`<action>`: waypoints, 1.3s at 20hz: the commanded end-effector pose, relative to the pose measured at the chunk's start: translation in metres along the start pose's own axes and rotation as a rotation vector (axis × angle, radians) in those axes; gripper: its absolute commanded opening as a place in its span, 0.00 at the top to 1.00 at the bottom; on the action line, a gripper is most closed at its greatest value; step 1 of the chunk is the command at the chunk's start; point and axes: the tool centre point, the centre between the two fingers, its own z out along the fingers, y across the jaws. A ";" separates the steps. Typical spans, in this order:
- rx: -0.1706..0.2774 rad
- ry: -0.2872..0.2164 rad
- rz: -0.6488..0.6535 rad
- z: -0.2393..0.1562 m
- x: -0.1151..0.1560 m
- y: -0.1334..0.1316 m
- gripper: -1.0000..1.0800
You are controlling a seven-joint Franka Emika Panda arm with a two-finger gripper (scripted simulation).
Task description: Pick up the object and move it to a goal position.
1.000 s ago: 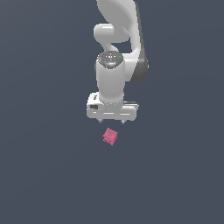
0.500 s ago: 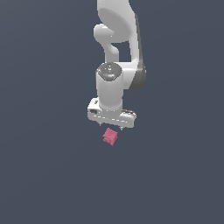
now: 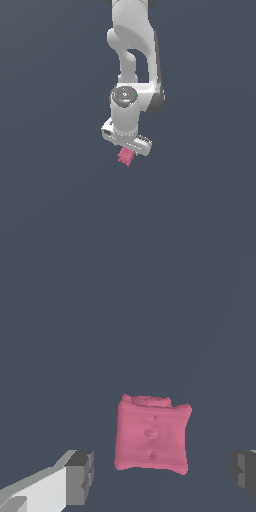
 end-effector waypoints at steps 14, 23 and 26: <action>-0.005 -0.004 0.066 0.022 0.000 0.001 0.04; -0.005 -0.003 0.070 0.062 0.000 0.002 0.04; -0.005 -0.003 0.070 0.063 0.001 0.002 0.04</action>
